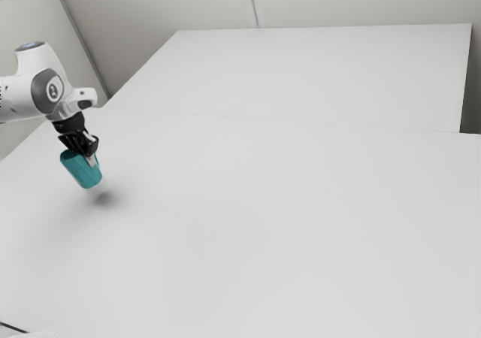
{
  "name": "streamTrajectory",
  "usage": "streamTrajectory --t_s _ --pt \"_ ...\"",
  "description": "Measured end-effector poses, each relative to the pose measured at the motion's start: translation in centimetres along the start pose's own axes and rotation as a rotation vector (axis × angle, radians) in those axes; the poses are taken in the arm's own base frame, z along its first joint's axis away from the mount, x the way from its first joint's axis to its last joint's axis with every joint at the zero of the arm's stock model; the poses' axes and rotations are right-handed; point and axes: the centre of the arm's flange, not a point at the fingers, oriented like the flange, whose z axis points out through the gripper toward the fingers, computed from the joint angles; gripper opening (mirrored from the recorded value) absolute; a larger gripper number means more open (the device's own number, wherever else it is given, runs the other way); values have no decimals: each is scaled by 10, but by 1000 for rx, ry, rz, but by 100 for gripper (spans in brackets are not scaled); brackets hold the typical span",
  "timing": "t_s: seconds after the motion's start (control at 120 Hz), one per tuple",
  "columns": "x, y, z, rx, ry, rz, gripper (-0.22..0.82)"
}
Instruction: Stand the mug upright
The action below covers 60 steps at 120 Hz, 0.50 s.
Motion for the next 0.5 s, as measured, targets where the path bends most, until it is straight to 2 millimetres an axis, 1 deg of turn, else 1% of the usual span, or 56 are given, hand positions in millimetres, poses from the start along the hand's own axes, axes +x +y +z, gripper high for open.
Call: streamTrajectory --t_s 0.05,0.175,0.433,0.5 --pt "4 1 4 39 -8 -8 -18" --pt "10 -4 21 93 -12 -50 -18" --pt "16 -8 37 118 14 -157 -18" --pt "17 -8 39 119 21 -179 -16"
